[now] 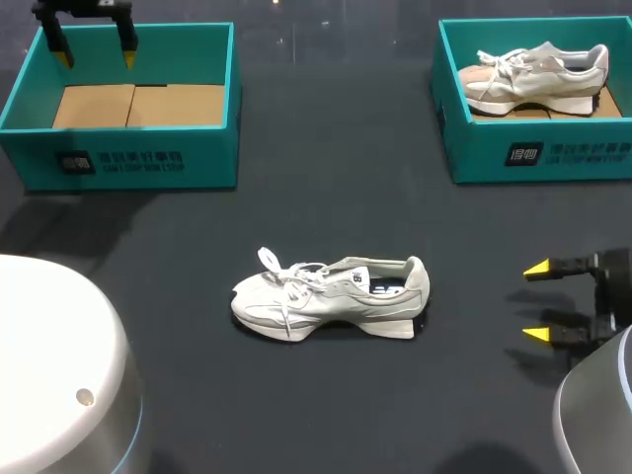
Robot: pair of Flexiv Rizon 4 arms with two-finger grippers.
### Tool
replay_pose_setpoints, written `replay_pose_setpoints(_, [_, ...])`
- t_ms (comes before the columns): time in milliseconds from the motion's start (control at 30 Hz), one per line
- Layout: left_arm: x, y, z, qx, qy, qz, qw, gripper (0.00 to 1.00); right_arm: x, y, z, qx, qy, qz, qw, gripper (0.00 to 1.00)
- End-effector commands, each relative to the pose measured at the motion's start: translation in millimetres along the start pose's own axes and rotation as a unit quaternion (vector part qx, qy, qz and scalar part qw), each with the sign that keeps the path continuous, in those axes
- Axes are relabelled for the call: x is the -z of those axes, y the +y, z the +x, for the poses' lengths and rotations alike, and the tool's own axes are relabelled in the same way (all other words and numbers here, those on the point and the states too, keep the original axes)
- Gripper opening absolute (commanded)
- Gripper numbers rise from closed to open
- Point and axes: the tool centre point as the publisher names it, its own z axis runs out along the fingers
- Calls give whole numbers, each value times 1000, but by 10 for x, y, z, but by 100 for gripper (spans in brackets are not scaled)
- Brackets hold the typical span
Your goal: Take the shoe out of the shoebox, open the shoe tongue, remove and reinsert the insole, then place the shoe into the shoebox
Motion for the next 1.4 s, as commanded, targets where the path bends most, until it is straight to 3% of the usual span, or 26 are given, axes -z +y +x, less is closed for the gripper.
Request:
replay_pose_setpoints(33, [-1,4,0,0,0,0,1000,100,-70,14,-2,-3,1,1,1000,100])
replay_pose_setpoints(300, [-1,4,0,0,0,0,1000,100,-310,33,-25,-24,11,-16,1000,100])
replay_pose_setpoints(733, [-1,4,0,0,0,0,1000,100,-310,33,-25,-24,11,-16,1000,100])
replay_pose_setpoints(967, [-1,4,0,0,0,0,1000,100,-590,112,-32,-70,-17,-7,997,100])
replay_pose_setpoints(1400, [-1,4,0,0,0,0,1000,100,-945,173,-77,-89,-10,-11,996,100])
